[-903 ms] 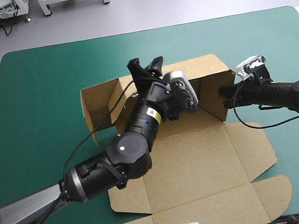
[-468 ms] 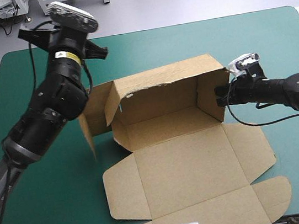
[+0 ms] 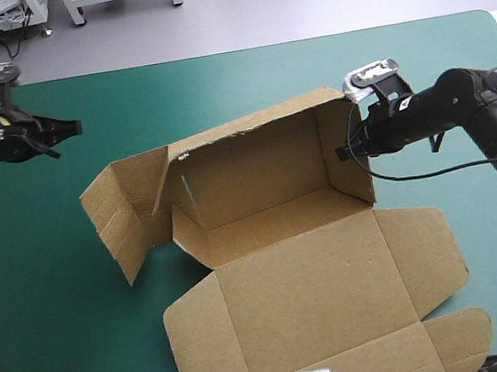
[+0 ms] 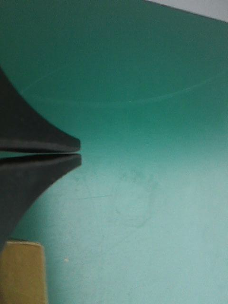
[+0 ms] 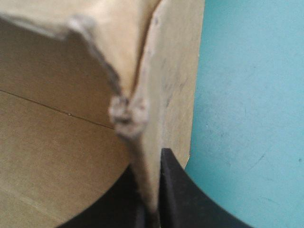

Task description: Fold the box

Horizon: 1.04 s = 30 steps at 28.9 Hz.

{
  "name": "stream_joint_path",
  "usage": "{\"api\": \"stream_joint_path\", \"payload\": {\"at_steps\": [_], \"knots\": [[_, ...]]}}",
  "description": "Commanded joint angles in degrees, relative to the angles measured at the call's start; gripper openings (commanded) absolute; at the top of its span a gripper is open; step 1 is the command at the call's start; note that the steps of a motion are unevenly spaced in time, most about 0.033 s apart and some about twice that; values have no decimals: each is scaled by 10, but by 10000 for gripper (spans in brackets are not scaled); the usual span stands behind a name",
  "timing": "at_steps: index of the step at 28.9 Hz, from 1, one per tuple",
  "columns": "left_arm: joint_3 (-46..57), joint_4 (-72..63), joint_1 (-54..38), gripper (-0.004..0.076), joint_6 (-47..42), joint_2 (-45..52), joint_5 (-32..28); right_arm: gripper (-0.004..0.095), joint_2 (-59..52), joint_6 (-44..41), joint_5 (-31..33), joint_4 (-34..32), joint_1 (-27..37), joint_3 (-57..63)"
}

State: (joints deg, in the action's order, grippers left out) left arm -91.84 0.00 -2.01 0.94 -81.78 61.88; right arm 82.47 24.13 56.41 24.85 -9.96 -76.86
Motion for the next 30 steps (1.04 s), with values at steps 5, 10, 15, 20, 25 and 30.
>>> {"api": "stream_joint_path", "payload": {"at_steps": [5,10,15,20,25,30], "knots": [[-20,-133,-99,-2,78,16,123,-4,75,-52,103,-53,-1,-83],[-17,-139,-102,-2,78,17,123,-4,144,-35,103,-49,-2,-88],[-17,-154,-102,-2,79,16,123,-3,186,-5,59,-50,-2,-88],[-17,-149,-102,-2,85,16,123,79,196,-5,-5,-53,-2,-89],[-17,-148,-102,-2,91,16,122,370,196,4,-17,-53,-2,-111],[-17,-127,-102,-2,90,16,120,395,193,3,27,-58,-2,-188]]}}
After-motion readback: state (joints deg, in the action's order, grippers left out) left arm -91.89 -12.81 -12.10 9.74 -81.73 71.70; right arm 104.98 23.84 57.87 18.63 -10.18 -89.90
